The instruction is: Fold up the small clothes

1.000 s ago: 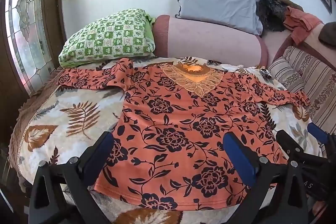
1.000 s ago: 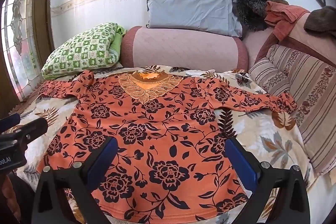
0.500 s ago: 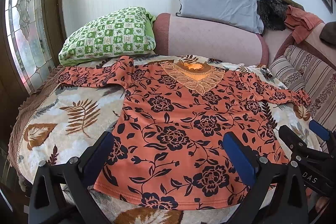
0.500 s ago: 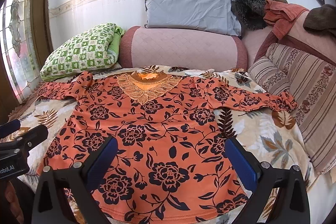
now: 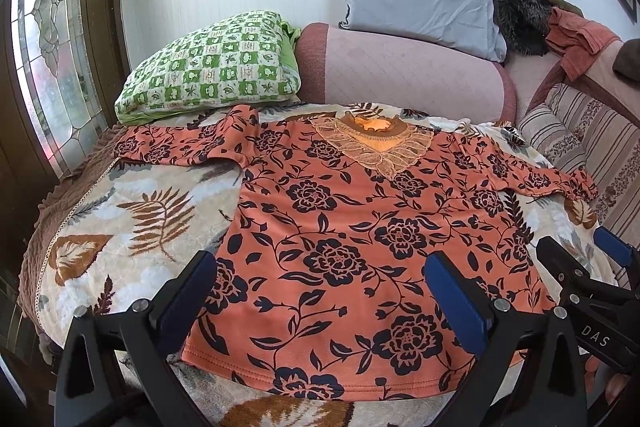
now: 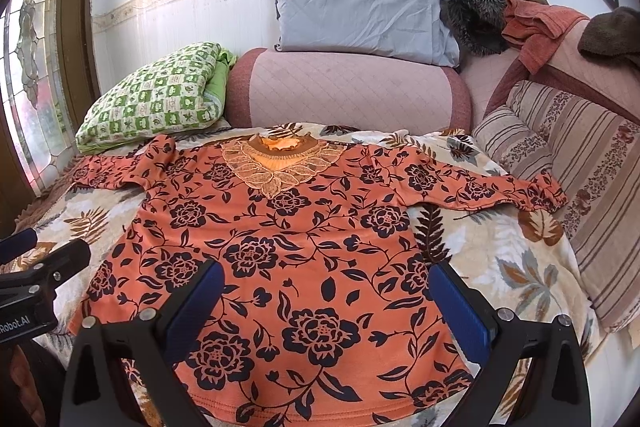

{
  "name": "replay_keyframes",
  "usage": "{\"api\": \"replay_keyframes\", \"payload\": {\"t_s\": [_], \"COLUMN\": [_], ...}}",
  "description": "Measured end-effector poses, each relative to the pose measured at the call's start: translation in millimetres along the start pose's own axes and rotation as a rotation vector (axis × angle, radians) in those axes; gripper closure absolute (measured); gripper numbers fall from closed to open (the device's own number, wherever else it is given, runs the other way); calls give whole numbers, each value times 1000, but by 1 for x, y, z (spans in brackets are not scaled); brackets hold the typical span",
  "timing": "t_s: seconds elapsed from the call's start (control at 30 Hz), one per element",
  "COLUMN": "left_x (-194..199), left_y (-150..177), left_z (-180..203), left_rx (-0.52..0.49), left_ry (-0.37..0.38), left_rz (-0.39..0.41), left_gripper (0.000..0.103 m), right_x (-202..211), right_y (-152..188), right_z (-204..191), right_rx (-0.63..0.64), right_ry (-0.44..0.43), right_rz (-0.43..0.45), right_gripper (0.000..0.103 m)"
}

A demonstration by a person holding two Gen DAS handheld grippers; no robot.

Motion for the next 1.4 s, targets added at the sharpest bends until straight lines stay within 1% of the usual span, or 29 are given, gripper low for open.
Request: {"api": "replay_keyframes", "payload": {"t_s": [0.9,1.1,1.4], "left_x": [-12,-21,-24], "left_y": [1,2,2], "left_z": [0,3,5], "left_rx": [-1,-10,-13], "left_ry": [3,1,-1], "left_rz": [-17,-30,-38], "left_gripper": [0,0,0], "right_x": [-8,-18,-24], "right_y": [-3,-4,0], "right_z": [-3,-1,0], "right_rx": [2,2,1], "right_ry": [-6,-6,0], "right_rz": [-6,-18,-23], "right_gripper": [0,0,0]}}
Point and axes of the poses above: each gripper's, at about its wrist camera, not at the fingertips, and x roughly against the way its jaws point, z to its right, y to its underside, the point moved 8 cm from there along -x, roughly the way its jaws point, and after that the axes turned 10 degrees about z, right-handed, at the moved point
